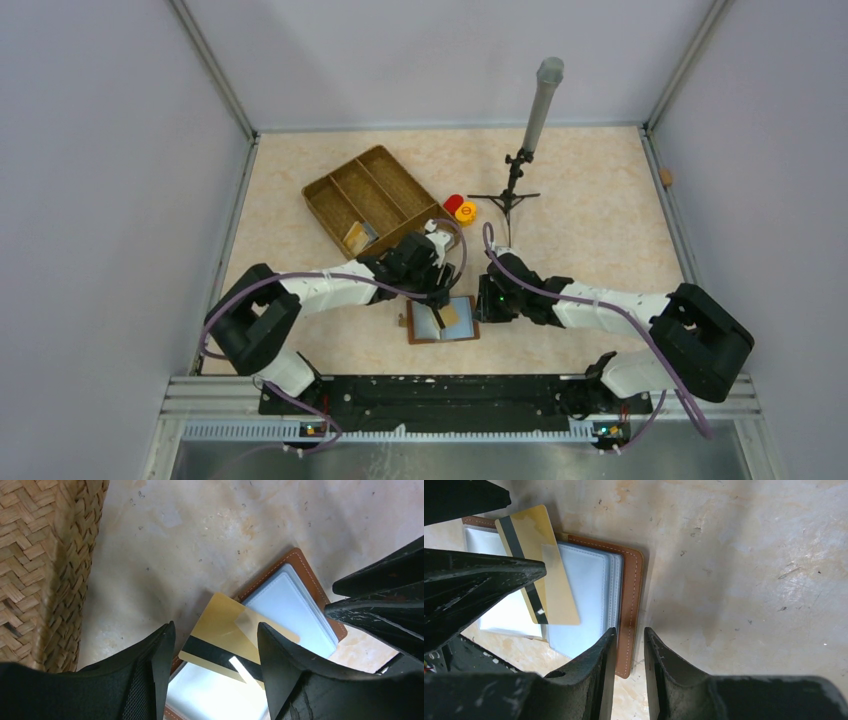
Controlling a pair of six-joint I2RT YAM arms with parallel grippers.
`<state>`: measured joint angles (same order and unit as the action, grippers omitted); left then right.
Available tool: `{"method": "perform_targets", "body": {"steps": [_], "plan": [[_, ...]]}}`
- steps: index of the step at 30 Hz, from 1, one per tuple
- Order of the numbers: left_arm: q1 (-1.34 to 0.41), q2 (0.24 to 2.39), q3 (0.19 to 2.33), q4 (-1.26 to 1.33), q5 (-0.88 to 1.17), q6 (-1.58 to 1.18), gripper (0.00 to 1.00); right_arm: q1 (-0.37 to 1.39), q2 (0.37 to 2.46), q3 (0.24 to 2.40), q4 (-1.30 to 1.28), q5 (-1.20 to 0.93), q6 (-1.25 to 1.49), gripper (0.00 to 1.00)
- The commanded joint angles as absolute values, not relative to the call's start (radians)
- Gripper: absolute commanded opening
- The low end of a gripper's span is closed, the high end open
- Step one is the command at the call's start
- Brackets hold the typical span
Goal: Put the credit cards into the card holder
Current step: Insert the credit card into the card holder.
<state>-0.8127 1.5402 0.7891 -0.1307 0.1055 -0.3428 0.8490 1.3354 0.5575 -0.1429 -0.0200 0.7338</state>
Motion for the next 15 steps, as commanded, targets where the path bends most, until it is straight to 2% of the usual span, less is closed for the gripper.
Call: {"method": "perform_targets", "body": {"steps": [1, 15], "plan": [[-0.808, 1.559, 0.827, -0.052, 0.097, -0.294, 0.65, 0.861, 1.307, 0.571, -0.123, -0.014, 0.721, 0.26], [-0.811, 1.61, 0.822, 0.024, 0.275, -0.261, 0.64, 0.861, 1.311, 0.565, -0.114, -0.017, 0.723, 0.26]]}}
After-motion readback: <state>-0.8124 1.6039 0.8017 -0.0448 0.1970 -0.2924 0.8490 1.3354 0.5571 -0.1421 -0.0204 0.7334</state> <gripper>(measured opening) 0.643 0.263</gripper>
